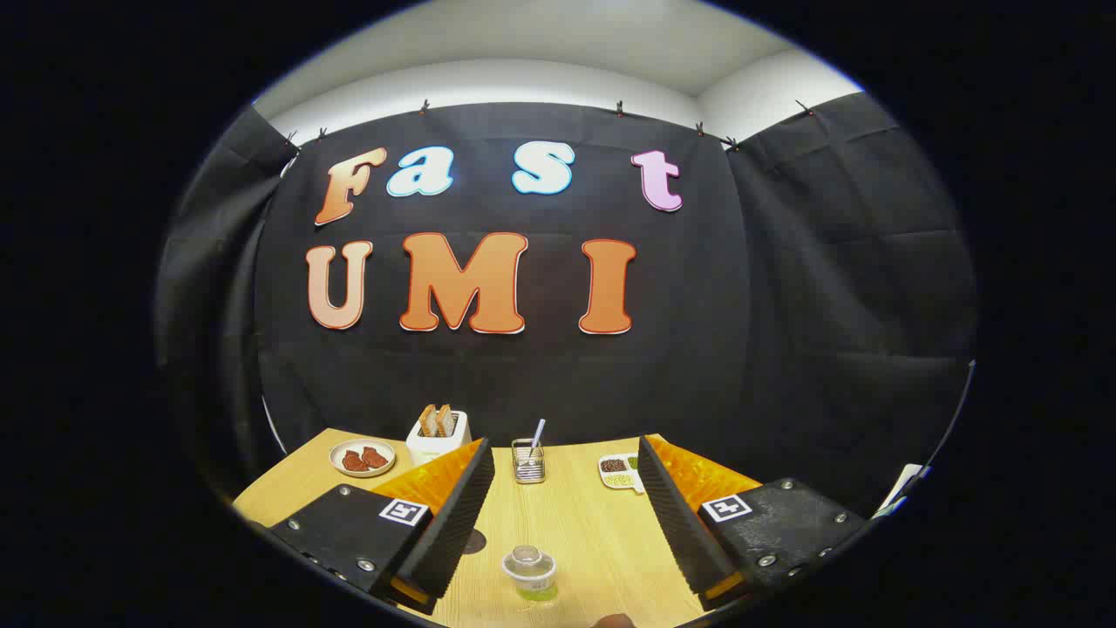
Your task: Take the bottle from table, then pour the juice into the cup, finally place the bottle on the coaster
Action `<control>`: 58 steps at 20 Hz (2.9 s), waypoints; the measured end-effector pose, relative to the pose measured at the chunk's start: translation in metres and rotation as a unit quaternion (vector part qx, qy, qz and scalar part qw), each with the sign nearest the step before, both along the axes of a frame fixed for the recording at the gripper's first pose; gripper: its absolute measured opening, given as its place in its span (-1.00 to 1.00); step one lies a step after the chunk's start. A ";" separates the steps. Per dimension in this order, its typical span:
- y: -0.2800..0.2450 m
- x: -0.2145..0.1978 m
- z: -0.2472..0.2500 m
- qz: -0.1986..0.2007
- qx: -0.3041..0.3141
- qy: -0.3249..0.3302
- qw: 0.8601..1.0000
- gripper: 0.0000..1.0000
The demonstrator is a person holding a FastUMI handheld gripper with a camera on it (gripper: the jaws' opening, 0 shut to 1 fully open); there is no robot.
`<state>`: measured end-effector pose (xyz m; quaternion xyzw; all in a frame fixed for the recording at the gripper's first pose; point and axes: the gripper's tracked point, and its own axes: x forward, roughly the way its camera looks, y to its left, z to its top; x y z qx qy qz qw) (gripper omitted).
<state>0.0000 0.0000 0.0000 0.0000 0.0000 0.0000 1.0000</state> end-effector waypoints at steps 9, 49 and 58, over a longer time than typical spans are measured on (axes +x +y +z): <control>-0.015 -0.014 0.001 -0.010 0.017 0.002 1.000 0.96; 0.042 0.027 -0.258 0.059 -0.005 0.187 0.980 0.97; 0.041 0.042 -0.300 0.050 -0.002 0.217 0.975 0.97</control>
